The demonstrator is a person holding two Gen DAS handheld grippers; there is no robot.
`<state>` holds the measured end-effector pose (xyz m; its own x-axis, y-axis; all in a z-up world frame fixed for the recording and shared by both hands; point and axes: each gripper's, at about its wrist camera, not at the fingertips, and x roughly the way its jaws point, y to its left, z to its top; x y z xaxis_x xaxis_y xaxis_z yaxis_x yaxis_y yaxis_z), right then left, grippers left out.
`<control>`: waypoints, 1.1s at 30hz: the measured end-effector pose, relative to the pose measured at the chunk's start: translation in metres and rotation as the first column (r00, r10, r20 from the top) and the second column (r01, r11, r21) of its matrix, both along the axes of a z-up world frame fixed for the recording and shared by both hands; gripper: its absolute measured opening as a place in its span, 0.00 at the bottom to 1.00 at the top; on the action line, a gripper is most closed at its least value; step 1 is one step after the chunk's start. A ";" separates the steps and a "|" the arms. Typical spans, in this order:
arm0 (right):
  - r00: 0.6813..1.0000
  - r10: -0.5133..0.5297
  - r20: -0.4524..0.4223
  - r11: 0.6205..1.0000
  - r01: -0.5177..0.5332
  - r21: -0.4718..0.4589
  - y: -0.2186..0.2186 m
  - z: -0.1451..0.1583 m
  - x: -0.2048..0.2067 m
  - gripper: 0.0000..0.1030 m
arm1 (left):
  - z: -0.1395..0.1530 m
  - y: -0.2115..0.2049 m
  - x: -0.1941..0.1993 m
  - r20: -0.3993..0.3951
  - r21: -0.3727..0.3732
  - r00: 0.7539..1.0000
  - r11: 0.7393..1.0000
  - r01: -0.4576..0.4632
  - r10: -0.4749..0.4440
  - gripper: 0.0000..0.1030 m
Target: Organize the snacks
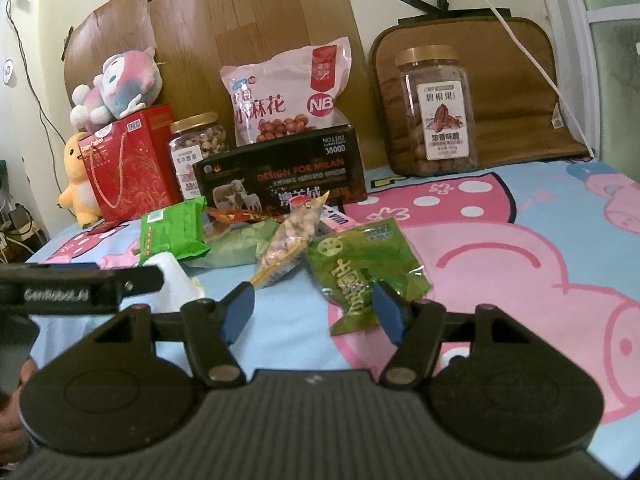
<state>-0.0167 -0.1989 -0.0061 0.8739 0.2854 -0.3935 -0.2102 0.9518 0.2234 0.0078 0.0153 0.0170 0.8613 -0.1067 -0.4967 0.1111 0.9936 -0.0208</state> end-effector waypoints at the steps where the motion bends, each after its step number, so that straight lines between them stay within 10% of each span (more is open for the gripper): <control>1: 1.000 0.001 0.000 1.000 -0.001 0.001 0.000 0.000 0.000 0.66 | 0.000 0.000 0.000 0.007 0.005 1.000 1.000 -0.003 0.003 1.00; 33: 0.999 0.010 -0.044 1.000 -0.010 -0.012 0.000 0.000 0.005 0.66 | -0.006 0.014 -0.004 0.051 -0.073 0.998 0.997 -0.033 0.037 1.00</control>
<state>-0.0116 -0.1986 -0.0062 0.8526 0.2888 -0.4355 -0.2098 0.9525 0.2208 0.0036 0.0298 0.0111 0.8897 -0.1103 -0.4430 0.0794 0.9930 -0.0878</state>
